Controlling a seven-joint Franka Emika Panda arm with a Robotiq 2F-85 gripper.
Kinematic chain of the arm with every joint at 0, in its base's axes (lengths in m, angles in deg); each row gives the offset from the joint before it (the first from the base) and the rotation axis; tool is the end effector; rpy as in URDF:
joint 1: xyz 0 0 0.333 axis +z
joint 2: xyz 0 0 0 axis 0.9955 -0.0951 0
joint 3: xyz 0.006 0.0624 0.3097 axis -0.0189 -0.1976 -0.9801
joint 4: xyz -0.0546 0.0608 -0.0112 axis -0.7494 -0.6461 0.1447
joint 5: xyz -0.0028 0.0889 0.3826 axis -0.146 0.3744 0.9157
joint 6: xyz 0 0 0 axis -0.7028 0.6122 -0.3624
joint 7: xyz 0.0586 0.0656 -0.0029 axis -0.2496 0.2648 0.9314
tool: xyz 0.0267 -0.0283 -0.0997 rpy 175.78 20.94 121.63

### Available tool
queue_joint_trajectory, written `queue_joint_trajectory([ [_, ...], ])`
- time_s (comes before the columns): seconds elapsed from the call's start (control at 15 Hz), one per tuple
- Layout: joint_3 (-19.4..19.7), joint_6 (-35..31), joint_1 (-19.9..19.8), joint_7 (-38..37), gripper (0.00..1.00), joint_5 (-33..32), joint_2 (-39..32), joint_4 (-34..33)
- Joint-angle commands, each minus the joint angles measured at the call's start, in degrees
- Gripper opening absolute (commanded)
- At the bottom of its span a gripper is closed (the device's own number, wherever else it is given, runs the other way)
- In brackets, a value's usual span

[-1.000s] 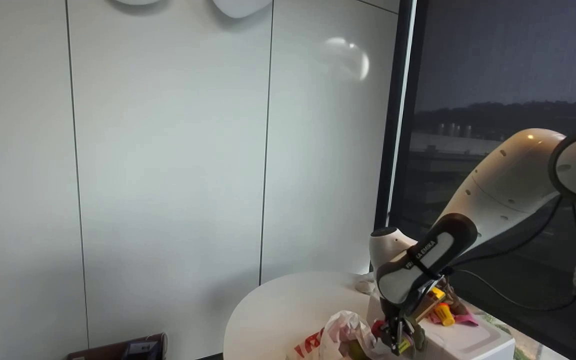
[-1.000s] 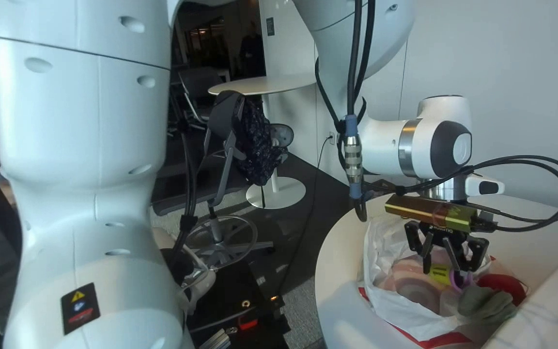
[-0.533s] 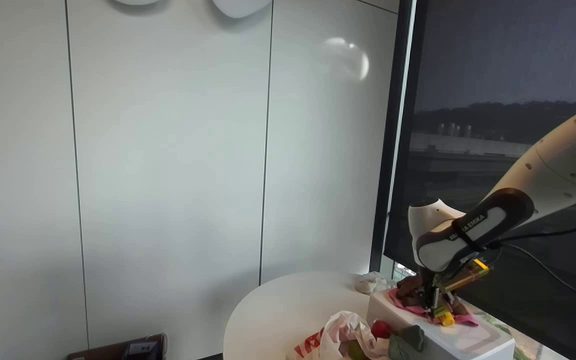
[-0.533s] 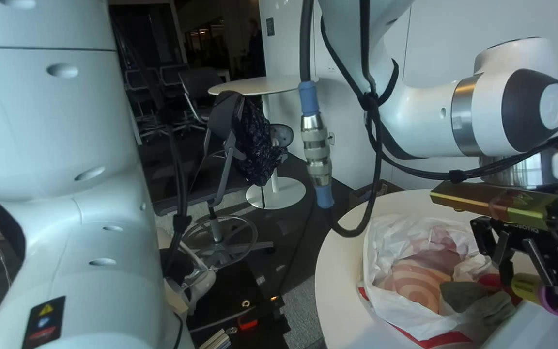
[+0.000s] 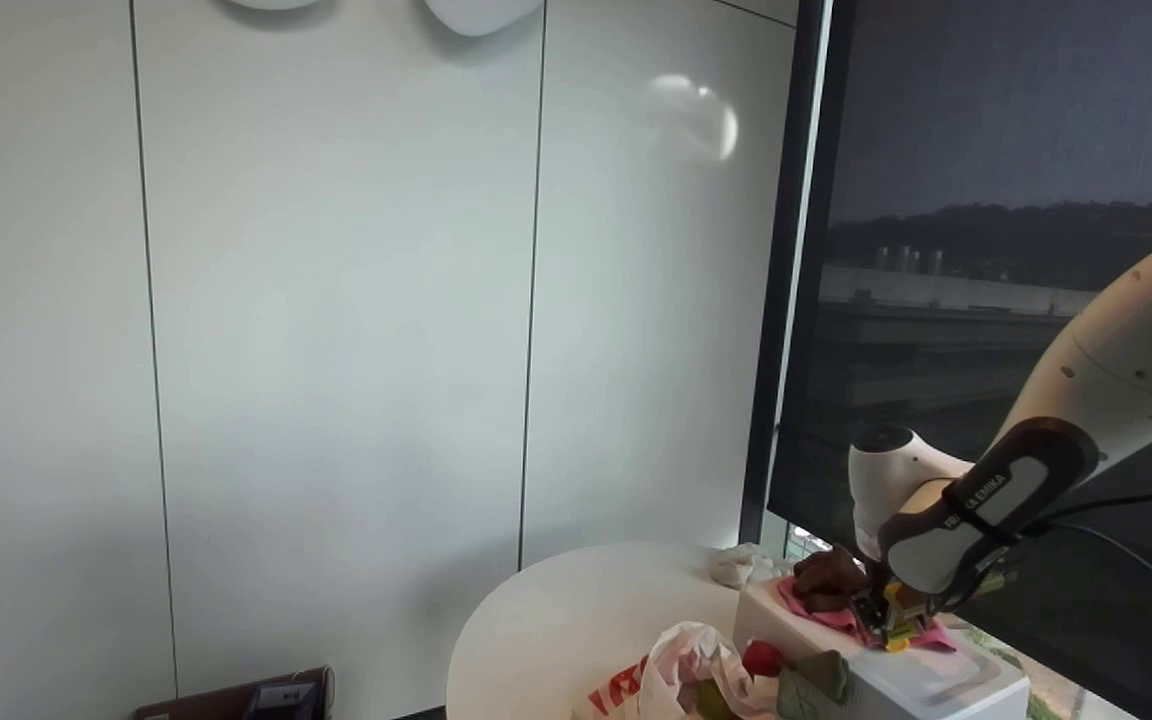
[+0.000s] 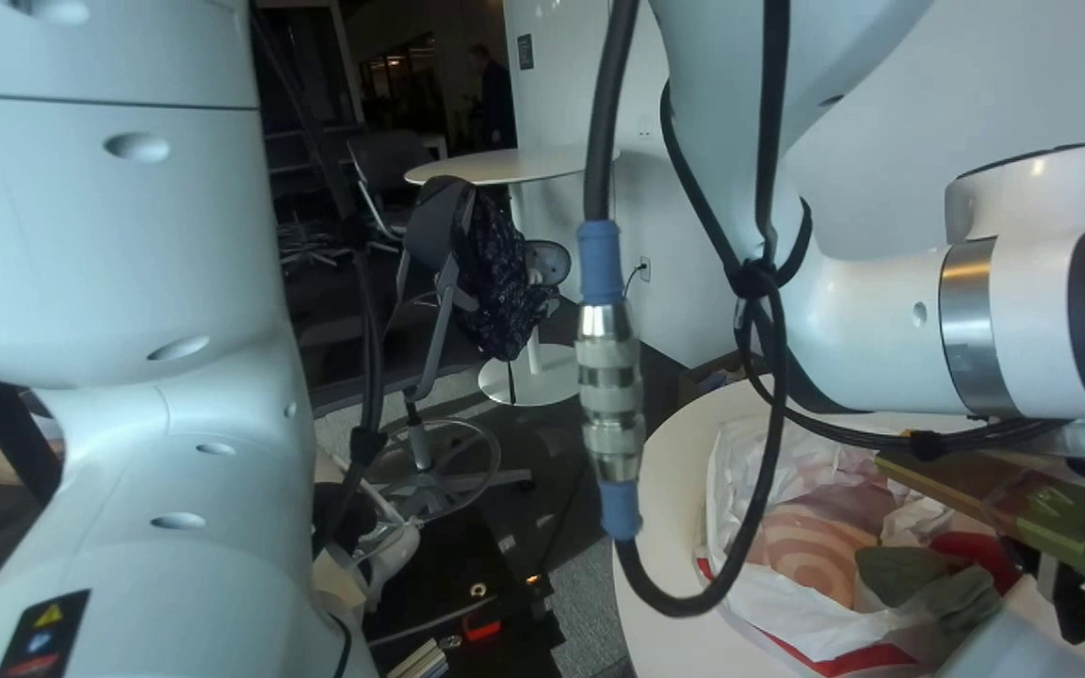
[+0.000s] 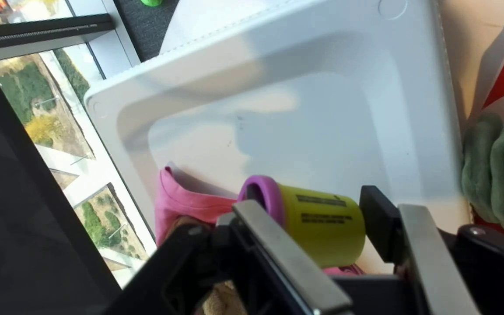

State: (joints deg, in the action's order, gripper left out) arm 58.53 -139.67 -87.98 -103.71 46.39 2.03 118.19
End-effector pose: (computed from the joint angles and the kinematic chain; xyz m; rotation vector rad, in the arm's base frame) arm 0.5153 -0.1277 0.2818 2.7174 -0.2892 0.2120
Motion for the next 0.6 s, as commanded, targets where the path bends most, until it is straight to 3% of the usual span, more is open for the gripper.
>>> queue_joint_trajectory([
  [0.0,1.1,-4.8,0.6,-6.3,0.9,-3.9,-1.8,0.1],
  [0.13,1.5,-6.9,0.8,-8.5,1.0,-5.0,-1.8,0.2],
  [0.27,1.9,-9.1,1.1,-11.0,1.0,-6.5,-0.5,0.7],
  [0.53,-0.9,-12.0,0.6,-9.4,1.0,-1.7,1.2,3.3],
])
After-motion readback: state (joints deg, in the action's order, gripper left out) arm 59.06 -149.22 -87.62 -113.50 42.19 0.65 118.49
